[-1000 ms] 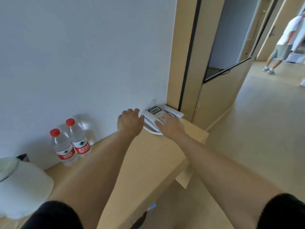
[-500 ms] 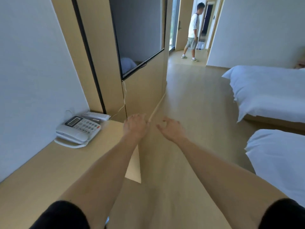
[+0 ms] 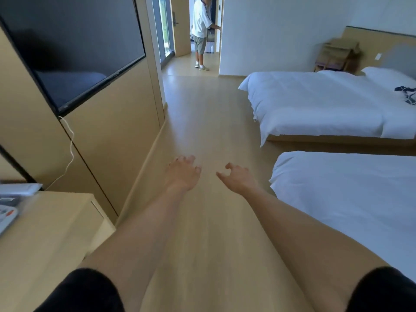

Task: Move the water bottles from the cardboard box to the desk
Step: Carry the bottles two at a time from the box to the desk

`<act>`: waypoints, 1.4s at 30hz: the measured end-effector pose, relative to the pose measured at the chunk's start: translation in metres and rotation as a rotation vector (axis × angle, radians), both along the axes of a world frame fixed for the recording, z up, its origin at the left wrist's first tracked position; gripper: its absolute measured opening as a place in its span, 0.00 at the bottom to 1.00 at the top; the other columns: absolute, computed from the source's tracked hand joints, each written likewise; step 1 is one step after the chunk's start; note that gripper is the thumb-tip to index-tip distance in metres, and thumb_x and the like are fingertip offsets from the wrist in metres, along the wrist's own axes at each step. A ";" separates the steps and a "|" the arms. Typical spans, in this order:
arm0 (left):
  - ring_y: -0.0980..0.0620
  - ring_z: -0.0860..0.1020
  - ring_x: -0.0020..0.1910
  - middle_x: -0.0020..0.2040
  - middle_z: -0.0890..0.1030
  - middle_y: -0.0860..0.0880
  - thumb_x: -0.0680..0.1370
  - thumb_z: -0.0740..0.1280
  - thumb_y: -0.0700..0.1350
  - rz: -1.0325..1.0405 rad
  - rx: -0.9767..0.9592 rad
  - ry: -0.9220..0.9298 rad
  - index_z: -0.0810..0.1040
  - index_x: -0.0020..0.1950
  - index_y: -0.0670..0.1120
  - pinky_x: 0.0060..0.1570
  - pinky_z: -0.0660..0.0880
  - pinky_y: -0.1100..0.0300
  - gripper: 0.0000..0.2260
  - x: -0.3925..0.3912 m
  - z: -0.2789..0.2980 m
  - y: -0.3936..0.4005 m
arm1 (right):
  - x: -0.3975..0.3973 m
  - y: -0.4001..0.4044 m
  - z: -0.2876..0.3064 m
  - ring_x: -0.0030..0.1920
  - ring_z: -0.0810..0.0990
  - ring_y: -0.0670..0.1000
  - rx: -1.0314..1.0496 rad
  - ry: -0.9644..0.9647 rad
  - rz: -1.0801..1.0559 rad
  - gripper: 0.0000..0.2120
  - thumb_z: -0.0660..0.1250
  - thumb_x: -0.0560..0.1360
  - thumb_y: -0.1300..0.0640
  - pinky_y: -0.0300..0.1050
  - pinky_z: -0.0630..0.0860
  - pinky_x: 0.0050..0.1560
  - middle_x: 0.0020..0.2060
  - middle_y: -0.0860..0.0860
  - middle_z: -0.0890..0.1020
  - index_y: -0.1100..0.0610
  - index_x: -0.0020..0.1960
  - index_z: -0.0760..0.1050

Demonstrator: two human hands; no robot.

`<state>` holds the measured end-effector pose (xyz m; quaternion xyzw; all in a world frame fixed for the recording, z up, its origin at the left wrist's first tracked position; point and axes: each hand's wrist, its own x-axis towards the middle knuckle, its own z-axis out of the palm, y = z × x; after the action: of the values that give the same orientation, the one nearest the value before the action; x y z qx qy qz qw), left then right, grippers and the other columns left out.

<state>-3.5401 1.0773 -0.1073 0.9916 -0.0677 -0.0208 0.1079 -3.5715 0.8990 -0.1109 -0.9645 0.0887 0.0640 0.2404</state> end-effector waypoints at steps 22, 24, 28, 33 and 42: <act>0.47 0.56 0.80 0.82 0.56 0.50 0.82 0.55 0.60 -0.143 0.026 0.158 0.59 0.80 0.58 0.77 0.52 0.47 0.27 0.325 -0.002 -0.053 | 0.294 -0.068 0.003 0.78 0.61 0.54 -0.158 0.089 -0.098 0.34 0.58 0.79 0.34 0.55 0.62 0.76 0.78 0.52 0.64 0.44 0.81 0.55; 0.47 0.55 0.80 0.82 0.56 0.51 0.82 0.55 0.61 -0.141 0.026 0.154 0.58 0.80 0.58 0.77 0.52 0.47 0.27 0.362 0.001 -0.047 | 0.330 -0.063 0.008 0.79 0.59 0.54 -0.169 0.079 -0.094 0.34 0.58 0.79 0.34 0.55 0.60 0.76 0.79 0.52 0.62 0.44 0.81 0.55; 0.47 0.55 0.80 0.82 0.56 0.50 0.82 0.55 0.61 -0.143 0.023 0.170 0.59 0.80 0.58 0.78 0.52 0.46 0.27 0.423 0.001 -0.045 | 0.389 -0.060 0.014 0.80 0.57 0.53 -0.206 0.094 -0.081 0.35 0.58 0.78 0.33 0.55 0.59 0.77 0.80 0.50 0.60 0.43 0.81 0.53; 0.47 0.53 0.81 0.82 0.55 0.50 0.82 0.55 0.60 -0.126 -0.022 0.185 0.59 0.80 0.58 0.78 0.49 0.45 0.26 0.486 -0.001 -0.053 | 0.456 -0.068 0.012 0.79 0.58 0.52 -0.229 0.099 -0.085 0.34 0.58 0.78 0.33 0.55 0.60 0.76 0.79 0.50 0.62 0.43 0.81 0.55; 0.46 0.52 0.81 0.83 0.54 0.50 0.82 0.55 0.61 -0.092 0.010 0.209 0.58 0.81 0.58 0.79 0.48 0.45 0.27 0.595 -0.009 -0.091 | 0.582 -0.105 -0.011 0.79 0.58 0.53 -0.184 0.107 -0.040 0.35 0.59 0.78 0.34 0.55 0.59 0.77 0.79 0.51 0.62 0.44 0.81 0.56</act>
<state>-2.9448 0.9864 -0.1161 0.9804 -0.1013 -0.1294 0.1083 -2.9894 0.7936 -0.1215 -0.9757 0.1264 0.1022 0.1471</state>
